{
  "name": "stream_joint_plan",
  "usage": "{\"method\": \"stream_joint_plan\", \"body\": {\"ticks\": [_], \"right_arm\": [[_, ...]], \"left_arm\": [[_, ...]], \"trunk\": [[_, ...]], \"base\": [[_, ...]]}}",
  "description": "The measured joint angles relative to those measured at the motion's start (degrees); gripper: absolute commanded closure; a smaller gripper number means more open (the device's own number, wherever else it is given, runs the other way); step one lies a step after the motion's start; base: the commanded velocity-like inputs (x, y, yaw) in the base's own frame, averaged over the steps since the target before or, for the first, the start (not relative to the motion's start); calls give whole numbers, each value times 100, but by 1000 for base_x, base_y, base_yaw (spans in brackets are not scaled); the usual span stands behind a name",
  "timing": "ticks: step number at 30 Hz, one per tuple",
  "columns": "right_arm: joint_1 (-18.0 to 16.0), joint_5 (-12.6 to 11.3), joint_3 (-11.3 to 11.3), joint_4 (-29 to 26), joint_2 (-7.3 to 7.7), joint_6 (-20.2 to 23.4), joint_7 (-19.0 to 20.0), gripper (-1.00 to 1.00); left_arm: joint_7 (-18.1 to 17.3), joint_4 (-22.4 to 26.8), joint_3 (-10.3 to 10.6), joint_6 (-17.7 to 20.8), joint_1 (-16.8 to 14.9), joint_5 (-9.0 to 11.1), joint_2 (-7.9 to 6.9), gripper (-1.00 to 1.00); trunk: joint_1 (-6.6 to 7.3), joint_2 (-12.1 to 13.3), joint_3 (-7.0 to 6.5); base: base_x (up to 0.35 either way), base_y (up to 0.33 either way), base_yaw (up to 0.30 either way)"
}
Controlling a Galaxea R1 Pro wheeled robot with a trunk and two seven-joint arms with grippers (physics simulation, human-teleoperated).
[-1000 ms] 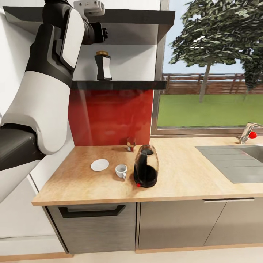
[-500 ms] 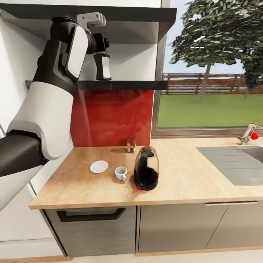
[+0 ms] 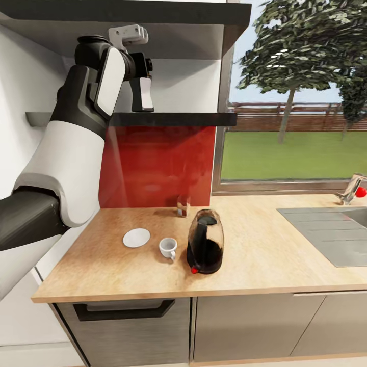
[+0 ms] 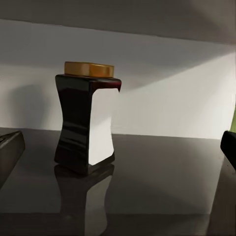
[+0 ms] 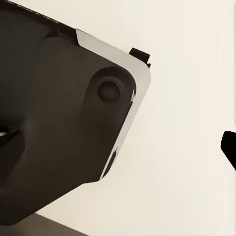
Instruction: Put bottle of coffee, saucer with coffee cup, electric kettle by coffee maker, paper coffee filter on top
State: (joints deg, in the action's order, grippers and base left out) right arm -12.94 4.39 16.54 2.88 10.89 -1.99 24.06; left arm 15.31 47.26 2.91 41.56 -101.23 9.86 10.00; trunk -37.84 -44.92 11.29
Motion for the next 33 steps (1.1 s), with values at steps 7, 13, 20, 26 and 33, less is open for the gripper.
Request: {"method": "stream_joint_plan", "body": {"ticks": [7, 13, 20, 26, 33], "right_arm": [[-69, 24, 18, -141, -85, -181, 43, -100], [-69, 24, 18, -141, -85, -182, 43, -100], [-69, 24, 18, -141, -85, -182, 43, -100], [-75, 22, -5, -172, -92, -211, 45, -100], [-79, 23, -17, -200, -97, -842, 52, -100]], "left_arm": [[61, 26, 35, 224, 7, -52, 0, -100], [61, 26, 35, 269, 7, -52, 0, -100], [61, 26, 35, 269, 7, -52, 0, -100], [153, 122, 31, 366, 5, -71, 0, -100], [289, 294, 12, 1339, 4, -78, 0, -100]], "trunk": [[-1, 0, 0], [-1, 0, 0], [-1, 0, 0], [-1, 0, 0], [-1, 0, 0]], "base": [[0, 0, 0], [0, 0, 0], [0, 0, 0], [0, 0, 0], [0, 0, 0]]}}
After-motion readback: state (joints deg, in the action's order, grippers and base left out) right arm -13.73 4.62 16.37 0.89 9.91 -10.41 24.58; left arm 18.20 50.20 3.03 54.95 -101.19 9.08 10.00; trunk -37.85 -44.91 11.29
